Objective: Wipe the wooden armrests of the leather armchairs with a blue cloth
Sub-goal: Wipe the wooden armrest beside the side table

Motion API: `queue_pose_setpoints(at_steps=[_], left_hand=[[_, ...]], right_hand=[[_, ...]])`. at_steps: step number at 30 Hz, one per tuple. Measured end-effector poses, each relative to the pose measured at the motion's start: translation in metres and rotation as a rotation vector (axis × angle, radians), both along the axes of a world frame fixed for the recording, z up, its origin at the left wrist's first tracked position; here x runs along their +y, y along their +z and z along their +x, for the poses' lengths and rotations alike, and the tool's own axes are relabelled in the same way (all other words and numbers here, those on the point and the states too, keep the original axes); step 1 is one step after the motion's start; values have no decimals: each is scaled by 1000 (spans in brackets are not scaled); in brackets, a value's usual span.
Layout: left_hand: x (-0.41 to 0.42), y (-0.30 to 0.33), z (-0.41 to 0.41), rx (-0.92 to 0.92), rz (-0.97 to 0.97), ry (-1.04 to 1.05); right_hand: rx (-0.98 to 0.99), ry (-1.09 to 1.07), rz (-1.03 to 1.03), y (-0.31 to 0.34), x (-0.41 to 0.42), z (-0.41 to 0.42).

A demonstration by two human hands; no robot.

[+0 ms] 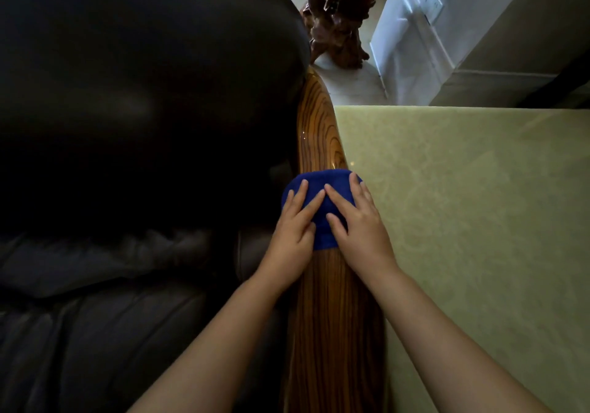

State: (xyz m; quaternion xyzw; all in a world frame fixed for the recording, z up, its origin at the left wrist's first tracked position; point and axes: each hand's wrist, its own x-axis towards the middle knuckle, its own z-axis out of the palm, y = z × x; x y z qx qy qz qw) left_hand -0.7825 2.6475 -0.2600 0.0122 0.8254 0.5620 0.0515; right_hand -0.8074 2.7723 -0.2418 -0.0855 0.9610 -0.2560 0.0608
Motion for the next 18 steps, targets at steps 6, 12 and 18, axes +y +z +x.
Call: queue_pose_setpoints(at_steps=[6, 12, 18], left_hand=[[1, -10, 35, 11, 110, 76], [-5, -12, 6, 50, -135, -74], [-13, -8, -21, 51, -153, -117]], right_hand=[[135, -71, 106, -4, -14, 46], [31, -8, -83, -3, 12, 11], [-39, 70, -150, 2, 19, -22]])
